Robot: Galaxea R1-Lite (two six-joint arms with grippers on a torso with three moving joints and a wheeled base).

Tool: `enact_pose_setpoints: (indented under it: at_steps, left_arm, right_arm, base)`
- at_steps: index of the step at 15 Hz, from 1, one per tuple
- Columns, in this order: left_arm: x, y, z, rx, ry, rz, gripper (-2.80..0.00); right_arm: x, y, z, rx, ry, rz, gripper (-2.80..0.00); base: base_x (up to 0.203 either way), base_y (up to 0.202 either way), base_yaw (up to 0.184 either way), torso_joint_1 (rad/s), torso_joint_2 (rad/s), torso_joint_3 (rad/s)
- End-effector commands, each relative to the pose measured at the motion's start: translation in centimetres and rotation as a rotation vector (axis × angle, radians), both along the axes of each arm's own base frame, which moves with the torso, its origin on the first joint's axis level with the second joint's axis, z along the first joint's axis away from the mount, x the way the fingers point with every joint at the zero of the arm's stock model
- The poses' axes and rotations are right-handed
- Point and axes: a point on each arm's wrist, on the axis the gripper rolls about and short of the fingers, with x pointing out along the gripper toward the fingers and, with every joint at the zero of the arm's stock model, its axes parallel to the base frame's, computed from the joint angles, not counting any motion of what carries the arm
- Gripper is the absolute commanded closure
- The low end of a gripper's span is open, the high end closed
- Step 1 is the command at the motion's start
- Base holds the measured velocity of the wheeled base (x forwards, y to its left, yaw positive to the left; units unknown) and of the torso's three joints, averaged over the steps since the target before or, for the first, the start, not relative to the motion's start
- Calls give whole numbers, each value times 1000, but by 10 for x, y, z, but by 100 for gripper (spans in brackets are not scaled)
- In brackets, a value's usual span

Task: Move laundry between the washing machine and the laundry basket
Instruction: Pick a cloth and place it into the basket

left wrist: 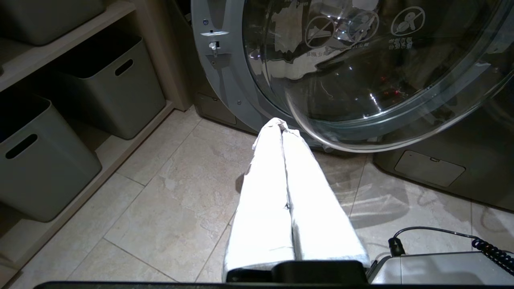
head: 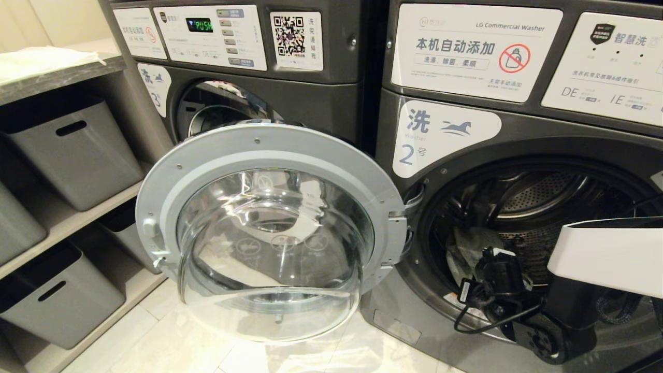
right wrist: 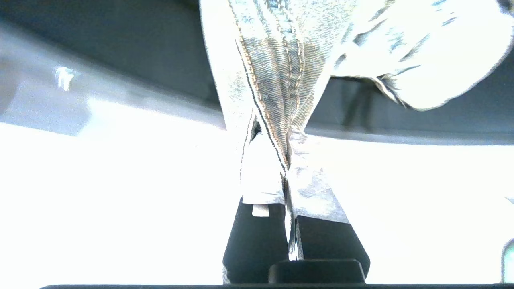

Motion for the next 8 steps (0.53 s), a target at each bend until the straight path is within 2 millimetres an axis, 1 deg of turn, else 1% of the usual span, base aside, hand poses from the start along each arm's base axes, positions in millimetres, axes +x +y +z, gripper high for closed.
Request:
enact_pose_setpoints:
  at_steps: [1, 4, 6, 8]
  left_arm:
    - [0, 0, 0, 0, 1, 0, 0]
    - [0, 0, 0, 0, 1, 0, 0]
    - [0, 0, 0, 0, 1, 0, 0]
    - [0, 0, 0, 0, 1, 0, 0]
  right_arm:
    - [-27, -2, 20, 4, -37, 2, 0]
    - [-62, -10, 58, 23, -114, 1, 0]
    - [-90, -18, 79, 31, -153, 0, 0]
    - [-118, -25, 93, 34, -188, -5, 0]
  base:
    - [0, 0, 0, 0, 0, 0]
    - [0, 0, 0, 0, 0, 0]
    - [0, 0, 0, 0, 0, 0]
    - [0, 0, 0, 0, 0, 0]
